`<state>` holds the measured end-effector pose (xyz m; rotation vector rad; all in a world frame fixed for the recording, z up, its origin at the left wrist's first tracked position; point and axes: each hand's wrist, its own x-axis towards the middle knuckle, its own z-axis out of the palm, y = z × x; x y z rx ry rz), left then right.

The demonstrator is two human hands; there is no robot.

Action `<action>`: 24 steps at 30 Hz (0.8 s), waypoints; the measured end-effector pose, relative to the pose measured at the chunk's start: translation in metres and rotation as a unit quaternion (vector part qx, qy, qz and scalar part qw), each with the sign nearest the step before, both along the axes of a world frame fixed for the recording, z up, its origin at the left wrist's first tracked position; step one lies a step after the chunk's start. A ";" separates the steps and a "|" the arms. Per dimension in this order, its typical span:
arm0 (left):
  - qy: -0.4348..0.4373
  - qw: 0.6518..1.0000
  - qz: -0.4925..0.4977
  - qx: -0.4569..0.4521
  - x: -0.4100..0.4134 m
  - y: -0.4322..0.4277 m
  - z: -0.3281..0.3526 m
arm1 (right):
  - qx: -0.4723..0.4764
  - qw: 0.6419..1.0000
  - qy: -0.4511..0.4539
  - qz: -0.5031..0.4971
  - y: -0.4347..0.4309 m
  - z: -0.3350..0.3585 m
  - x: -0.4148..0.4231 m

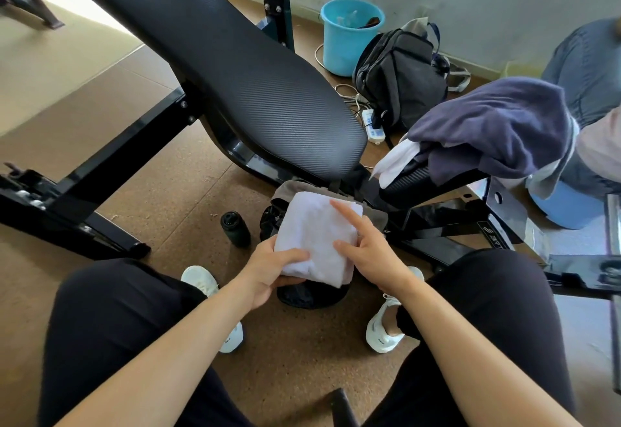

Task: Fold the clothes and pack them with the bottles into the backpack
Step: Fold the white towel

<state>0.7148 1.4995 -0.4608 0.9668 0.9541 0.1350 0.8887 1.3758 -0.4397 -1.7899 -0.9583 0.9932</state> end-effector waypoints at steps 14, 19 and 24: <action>0.111 0.778 -0.164 0.596 -0.004 -0.007 -0.004 | -0.063 0.968 0.232 -0.068 0.006 0.003 -0.014; 0.084 0.593 -0.193 0.777 -0.003 -0.016 -0.008 | -0.045 0.900 0.413 -0.136 0.004 0.005 -0.013; 0.051 0.578 -0.271 0.768 -0.002 -0.022 -0.003 | -0.042 0.896 0.411 -0.161 0.001 0.005 -0.014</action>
